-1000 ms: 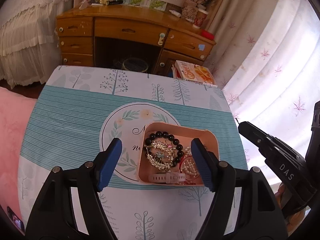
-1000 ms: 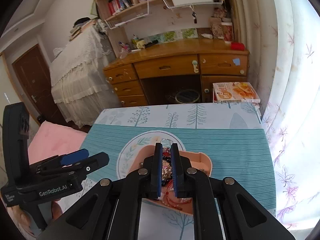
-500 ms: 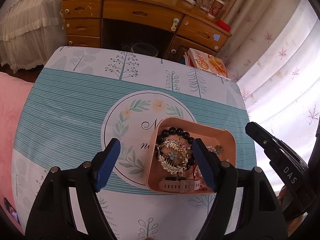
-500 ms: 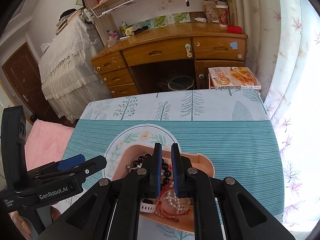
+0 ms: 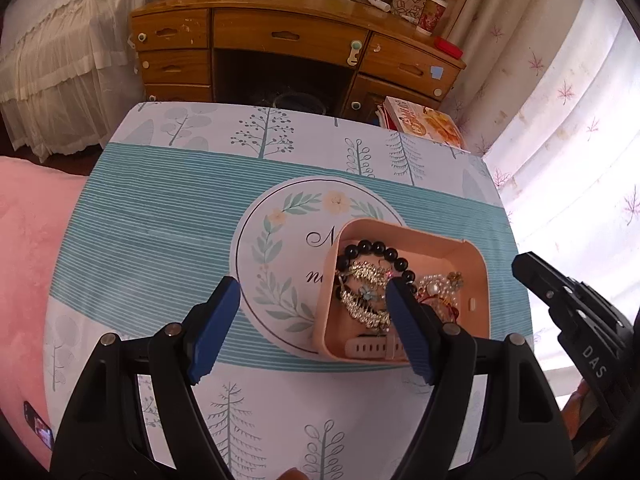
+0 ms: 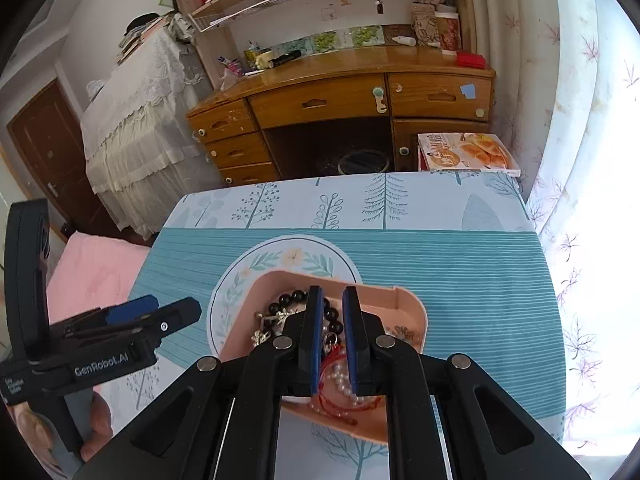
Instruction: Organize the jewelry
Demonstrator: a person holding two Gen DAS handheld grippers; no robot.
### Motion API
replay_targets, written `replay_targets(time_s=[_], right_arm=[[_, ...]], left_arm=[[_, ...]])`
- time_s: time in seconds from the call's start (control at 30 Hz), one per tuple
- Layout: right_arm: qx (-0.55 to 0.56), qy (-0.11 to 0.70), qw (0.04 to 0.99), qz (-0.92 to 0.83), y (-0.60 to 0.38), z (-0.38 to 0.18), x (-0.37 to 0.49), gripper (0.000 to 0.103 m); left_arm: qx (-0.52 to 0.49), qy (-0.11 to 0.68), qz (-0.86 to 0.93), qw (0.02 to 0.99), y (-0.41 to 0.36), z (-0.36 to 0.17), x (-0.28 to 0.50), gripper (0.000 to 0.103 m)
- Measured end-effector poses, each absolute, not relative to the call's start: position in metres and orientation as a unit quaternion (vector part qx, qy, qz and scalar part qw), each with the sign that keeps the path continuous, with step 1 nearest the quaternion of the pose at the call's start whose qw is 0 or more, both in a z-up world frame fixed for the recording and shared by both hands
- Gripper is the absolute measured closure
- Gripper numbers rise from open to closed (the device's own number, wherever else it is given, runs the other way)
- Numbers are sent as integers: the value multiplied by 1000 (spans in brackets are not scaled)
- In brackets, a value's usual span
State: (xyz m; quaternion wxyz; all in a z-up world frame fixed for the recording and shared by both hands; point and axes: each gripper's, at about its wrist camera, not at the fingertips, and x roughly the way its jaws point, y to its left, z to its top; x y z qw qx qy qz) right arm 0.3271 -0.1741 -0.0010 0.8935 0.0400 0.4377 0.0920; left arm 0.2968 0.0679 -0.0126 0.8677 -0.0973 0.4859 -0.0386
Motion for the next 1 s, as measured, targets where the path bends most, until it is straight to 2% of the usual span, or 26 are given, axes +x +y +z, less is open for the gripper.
replay_targets(time_s=[0.23, 0.4, 0.67, 0.73, 0.9, 1.0], right_arm=[[23, 424, 899, 107, -168, 5, 277, 92], [24, 412, 903, 117, -169, 4, 227, 82], [23, 410, 903, 127, -170, -6, 133, 80], [24, 410, 903, 126, -170, -9, 108, 67], [26, 408, 903, 130, -167, -6, 48, 63], [36, 401, 907, 125, -165, 0, 18, 51]], left_arm=[[-66, 470, -46, 879, 63, -12, 253, 30], [-53, 457, -44, 887, 62, -6, 206, 30], [-54, 445, -46, 893, 58, -5, 115, 30], [-54, 448, -49, 891, 56, -5, 96, 29], [-71, 443, -42, 893, 55, 4, 52, 22], [-71, 421, -30, 904, 53, 13, 27, 21]])
